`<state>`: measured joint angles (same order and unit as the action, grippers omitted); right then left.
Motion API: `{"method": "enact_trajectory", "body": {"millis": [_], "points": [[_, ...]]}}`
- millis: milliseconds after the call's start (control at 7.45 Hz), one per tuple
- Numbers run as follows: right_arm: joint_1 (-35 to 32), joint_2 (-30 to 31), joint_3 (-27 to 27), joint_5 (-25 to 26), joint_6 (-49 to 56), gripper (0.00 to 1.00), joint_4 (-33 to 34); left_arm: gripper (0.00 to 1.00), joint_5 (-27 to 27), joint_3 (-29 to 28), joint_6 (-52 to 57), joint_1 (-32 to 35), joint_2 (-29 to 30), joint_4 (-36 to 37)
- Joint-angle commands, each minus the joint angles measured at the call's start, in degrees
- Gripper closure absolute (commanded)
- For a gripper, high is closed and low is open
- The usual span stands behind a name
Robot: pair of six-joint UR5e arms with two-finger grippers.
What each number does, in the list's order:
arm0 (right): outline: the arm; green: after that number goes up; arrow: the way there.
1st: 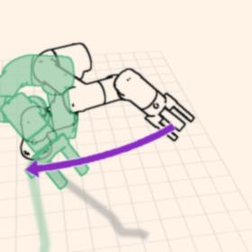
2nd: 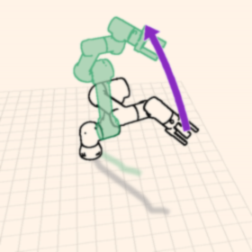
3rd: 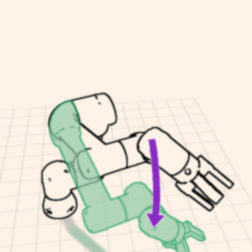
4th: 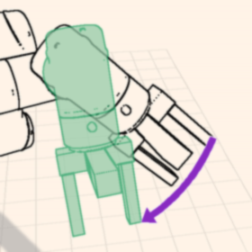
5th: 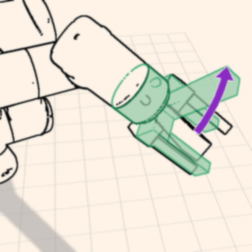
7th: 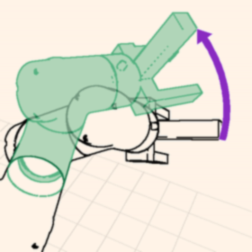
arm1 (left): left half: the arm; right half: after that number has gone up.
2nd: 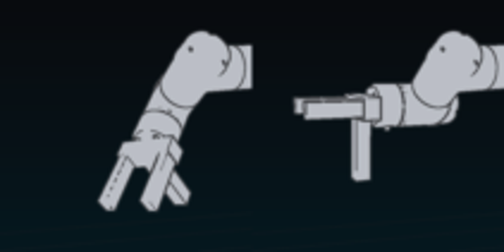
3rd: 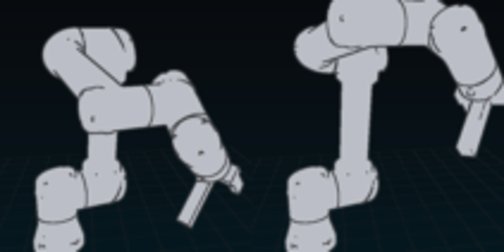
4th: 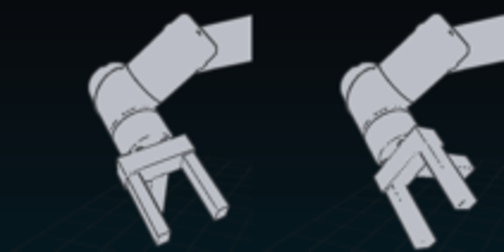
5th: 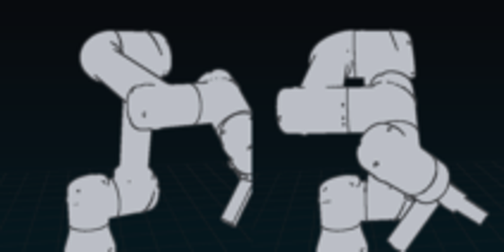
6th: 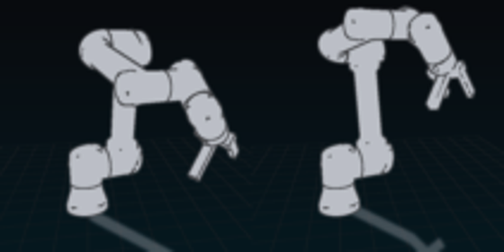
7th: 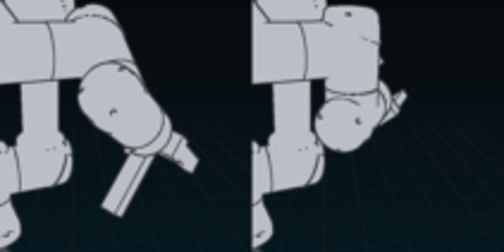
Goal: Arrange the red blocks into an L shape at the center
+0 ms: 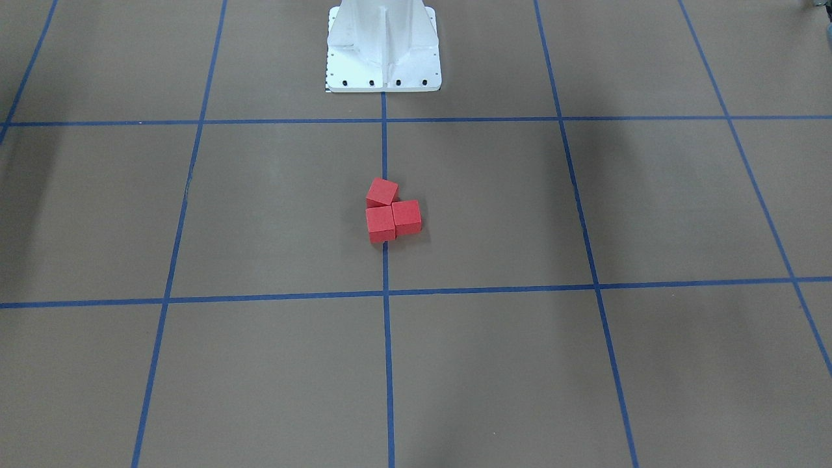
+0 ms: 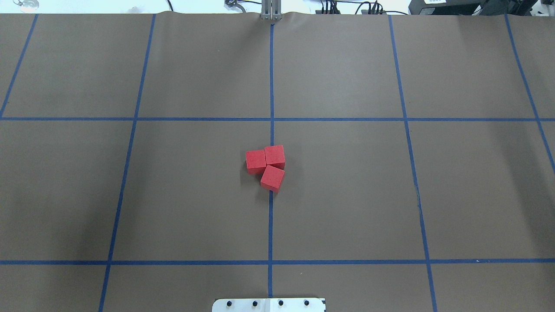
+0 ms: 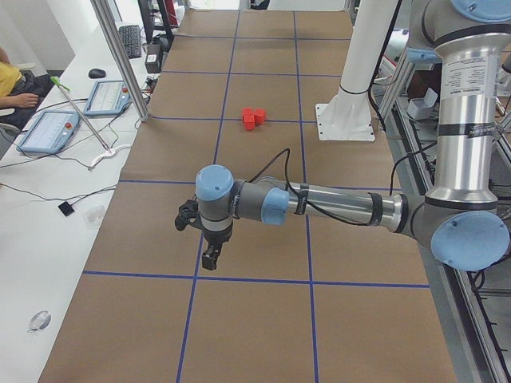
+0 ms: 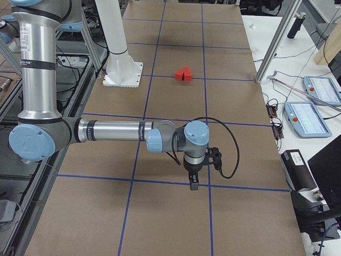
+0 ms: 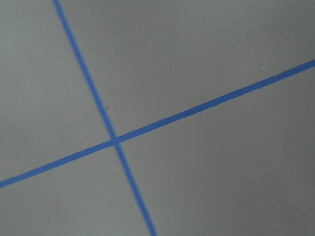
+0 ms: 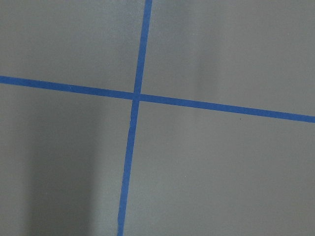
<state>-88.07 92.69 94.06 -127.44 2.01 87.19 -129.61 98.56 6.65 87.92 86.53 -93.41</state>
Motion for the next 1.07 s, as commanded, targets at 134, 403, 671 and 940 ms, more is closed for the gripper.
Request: {"method": "enact_trajectory", "body": {"millis": [134, 403, 671, 940], "points": [[0.0, -0.1, 0.2, 0.0, 0.0, 0.01, -0.1, 0.00, -0.2, 1.2, 0.3, 2.7, -1.7, -0.5], [0.0, 0.0, 0.5, 0.0, 0.3, 0.01, 0.0, 0.00, -0.3, 1.3, 0.6, 2.6, -2.0, -0.6], [0.0, 0.1, 1.1, -0.6, 0.1, 0.01, -0.1, 0.00, -0.1, 0.8, 0.6, 2.6, -2.1, -0.5], [0.0, 0.7, 0.3, -0.8, -0.2, 0.01, -2.2, 0.00, -0.2, 0.8, 0.6, 2.6, -2.1, -0.5]]}}
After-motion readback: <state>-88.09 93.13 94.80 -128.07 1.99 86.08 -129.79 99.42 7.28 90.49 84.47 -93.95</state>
